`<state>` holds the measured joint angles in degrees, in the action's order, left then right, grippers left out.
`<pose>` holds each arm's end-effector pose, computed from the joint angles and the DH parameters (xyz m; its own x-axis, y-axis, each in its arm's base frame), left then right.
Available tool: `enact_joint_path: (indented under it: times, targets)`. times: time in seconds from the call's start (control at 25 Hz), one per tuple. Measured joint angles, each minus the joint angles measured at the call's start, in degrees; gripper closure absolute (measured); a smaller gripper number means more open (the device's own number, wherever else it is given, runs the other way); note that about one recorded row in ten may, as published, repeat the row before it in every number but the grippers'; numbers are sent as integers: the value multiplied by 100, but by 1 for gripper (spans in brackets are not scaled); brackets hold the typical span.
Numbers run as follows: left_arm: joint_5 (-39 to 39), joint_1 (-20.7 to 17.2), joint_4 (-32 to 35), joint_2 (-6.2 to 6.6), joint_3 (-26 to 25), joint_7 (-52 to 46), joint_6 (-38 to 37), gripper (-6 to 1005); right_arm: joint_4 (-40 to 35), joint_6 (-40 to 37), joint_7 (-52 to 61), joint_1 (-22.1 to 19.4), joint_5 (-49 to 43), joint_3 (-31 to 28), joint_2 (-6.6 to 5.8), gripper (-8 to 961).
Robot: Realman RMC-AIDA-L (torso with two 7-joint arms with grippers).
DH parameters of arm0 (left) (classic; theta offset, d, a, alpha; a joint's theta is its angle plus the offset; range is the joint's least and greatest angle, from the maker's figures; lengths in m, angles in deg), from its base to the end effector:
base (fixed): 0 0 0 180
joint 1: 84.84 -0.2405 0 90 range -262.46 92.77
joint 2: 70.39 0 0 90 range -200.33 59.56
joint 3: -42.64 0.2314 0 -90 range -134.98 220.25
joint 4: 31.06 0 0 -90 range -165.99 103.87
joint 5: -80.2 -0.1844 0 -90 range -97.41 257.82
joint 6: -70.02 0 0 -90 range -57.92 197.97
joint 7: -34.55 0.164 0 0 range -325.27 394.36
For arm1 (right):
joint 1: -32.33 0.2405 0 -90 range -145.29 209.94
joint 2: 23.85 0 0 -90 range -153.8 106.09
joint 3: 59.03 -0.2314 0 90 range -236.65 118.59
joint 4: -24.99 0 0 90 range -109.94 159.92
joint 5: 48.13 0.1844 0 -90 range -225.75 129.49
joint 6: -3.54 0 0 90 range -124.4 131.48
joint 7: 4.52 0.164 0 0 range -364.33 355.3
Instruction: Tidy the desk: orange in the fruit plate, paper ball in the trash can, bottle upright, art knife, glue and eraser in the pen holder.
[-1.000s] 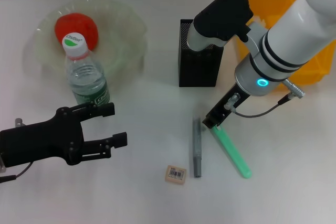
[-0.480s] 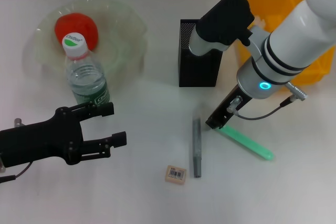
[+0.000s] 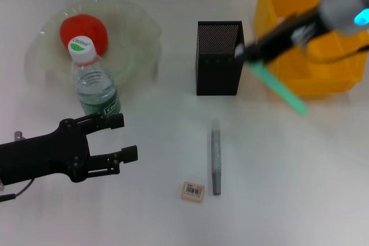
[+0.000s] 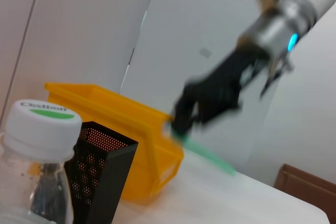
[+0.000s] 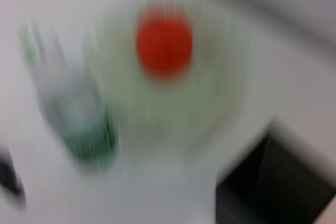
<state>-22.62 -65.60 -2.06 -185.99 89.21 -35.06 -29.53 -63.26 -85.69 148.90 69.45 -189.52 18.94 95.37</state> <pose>-0.2483 0.2360 -0.0019 0.6912 0.3645 0.6240 0.4721 -0.8815 -0.0080 0.1093 0.3335 0.0081 0.8146 -0.5801 0.0004 -0.5312 -0.7462 -0.4013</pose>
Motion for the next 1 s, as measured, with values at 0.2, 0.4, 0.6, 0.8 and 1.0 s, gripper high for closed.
enact_joint_path:
  times: [0.2, 0.4, 0.6, 0.8, 1.0]
  targets:
    - [0, 23, 0, -5, 0, -14, -2, 155, -575, 266, -967, -360, 1930, -1748, -8, 765]
    - [0, 61, 1, -12, 26, -25, -11, 155, 1398, 1136, -3495, -455, 3929, -2322, -5, 763]
    - [0, 85, 1, -9, 34, -73, -62, 155, 3678, 1686, -5422, -252, 5167, -2580, -6, 761]
    - [0, 76, 1, 3, 36, -90, -75, 155, 4601, 2059, -5965, -37, 5159, -2499, -10, 759]
    - [0, 68, 1, 9, 43, -88, -82, 155, 4712, 2168, -5823, 16, 4815, -2365, -13, 756]
